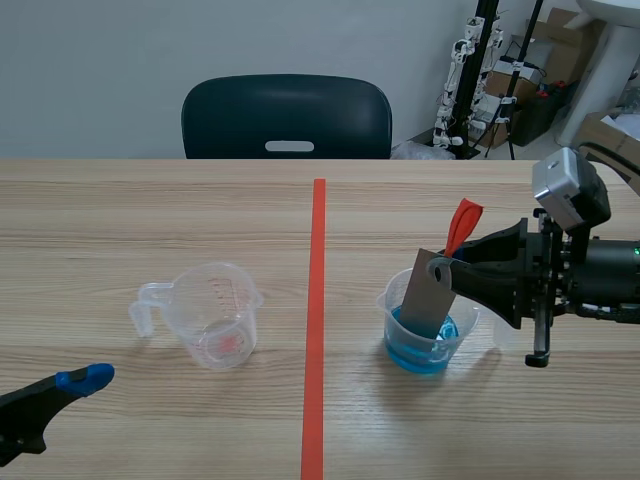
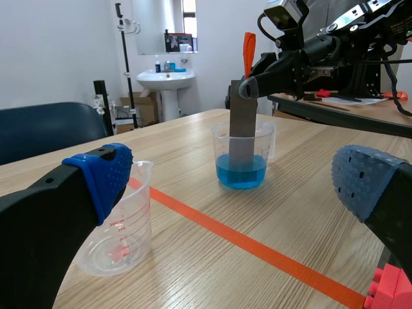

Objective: Do the redox reaction experiment. raise the plate out of the solution

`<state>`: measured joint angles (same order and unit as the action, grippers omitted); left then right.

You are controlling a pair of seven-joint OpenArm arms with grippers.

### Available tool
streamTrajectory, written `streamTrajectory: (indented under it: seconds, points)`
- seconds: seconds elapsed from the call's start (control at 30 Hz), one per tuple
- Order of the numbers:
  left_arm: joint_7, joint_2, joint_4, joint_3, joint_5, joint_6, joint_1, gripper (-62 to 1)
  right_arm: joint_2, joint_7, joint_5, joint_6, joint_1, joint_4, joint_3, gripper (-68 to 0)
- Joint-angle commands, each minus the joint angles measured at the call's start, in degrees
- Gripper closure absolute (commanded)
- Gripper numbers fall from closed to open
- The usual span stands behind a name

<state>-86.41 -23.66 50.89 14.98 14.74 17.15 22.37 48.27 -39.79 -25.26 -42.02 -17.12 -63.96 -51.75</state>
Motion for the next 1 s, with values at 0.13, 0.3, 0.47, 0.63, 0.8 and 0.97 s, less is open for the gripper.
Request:
streamTrajectory:
  seconds: [0.13,0.3,0.47,0.63,0.8,0.97]
  points:
    - [-2.62,-0.04,0.7,-0.11,-0.52,0.13,0.46,-62.3,0.76,-1.09,-0.83,-0.46,-0.96,-0.42,0.42,-0.6]
    - [-2.62,-0.04,0.7,-0.11,-0.52,0.13,0.46,-62.3,0.76,-1.16,-0.85,-0.46,-0.96,-0.42,0.42,-0.6]
    - [-2.62,-0.04,0.7,-0.11,-0.52,0.13,0.46,-62.3,0.76,-1.75,-0.85,-0.46,-0.98,-0.42,0.42,-0.6]
    - [-2.62,-0.13,0.7,-0.11,-0.52,0.13,0.46,-62.3,0.76,-1.75,-0.83,-0.46,-0.98,-0.42,0.42,-0.6]
    - [-2.62,-1.11,0.7,-0.11,-0.55,0.13,0.48,-62.3,0.92,-1.73,-0.81,-0.48,-1.09,-0.46,0.42,-0.6]
    - [-2.62,-2.82,0.7,-0.11,-2.1,0.13,0.68,-62.3,1.09,-1.7,-0.72,-0.7,-1.75,-0.55,0.44,-0.6]
